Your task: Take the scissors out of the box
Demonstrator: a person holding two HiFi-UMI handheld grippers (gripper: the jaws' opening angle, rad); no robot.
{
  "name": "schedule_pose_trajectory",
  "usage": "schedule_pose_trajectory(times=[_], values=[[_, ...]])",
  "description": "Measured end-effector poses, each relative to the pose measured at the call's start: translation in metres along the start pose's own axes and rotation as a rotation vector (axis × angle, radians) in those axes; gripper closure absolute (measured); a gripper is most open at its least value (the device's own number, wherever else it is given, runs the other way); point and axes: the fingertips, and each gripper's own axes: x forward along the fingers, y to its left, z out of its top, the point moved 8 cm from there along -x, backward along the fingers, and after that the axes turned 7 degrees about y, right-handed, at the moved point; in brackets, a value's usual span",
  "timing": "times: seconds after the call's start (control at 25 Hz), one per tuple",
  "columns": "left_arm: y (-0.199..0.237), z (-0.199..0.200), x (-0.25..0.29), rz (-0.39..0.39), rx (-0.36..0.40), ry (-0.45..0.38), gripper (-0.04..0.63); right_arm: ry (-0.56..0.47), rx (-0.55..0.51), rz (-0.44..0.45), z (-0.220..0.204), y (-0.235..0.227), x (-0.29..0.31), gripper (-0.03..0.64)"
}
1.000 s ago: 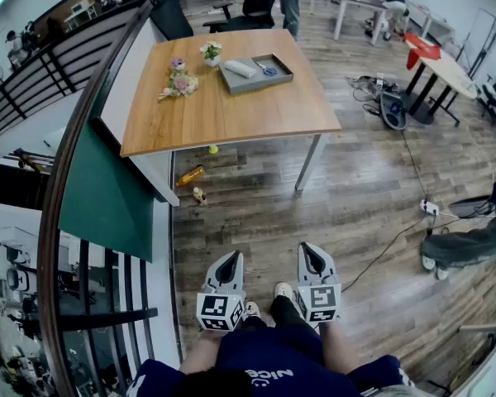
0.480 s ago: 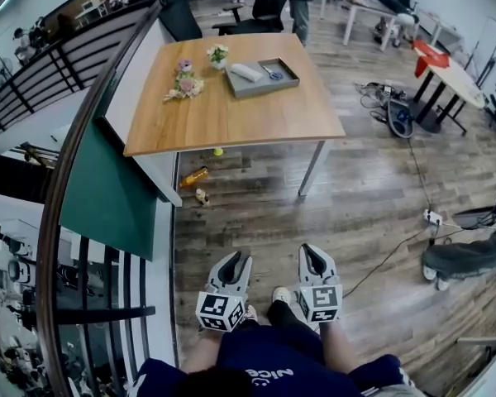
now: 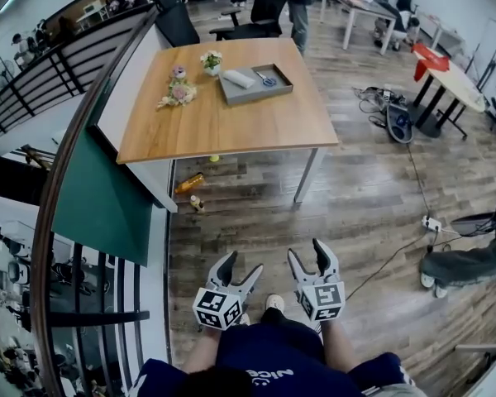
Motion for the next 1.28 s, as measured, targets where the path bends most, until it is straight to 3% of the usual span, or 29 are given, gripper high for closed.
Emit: schedule_pose_trajectory(times=[0.12,0.32,0.6,0.88,1.28], values=[[-0.003,0.005,0.012,0.032,0.007,-0.029,0.268,0.000,0.001,-0.012,0.002,-0.017,0.002,0.353],[-0.013,0.014,0.035,-0.007,-0.028,-0.072,0.302,0.008,-0.022,-0.020,0.002,-0.040,0.009,0.385],[-0.008,0.015,0.063,-0.021,-0.033,-0.042,0.302,0.050,-0.019,-0.022,-0.003,-0.062,0.027,0.390],[0.033,0.039,0.102,-0.024,-0.042,-0.047,0.305,0.090,-0.034,-0.064,0.010,-0.076,0.069,0.394],[0.116,0.101,0.163,-0.075,0.012,-0.024,0.321,0.088,-0.030,-0.124,0.057,-0.079,0.168,0.407]])
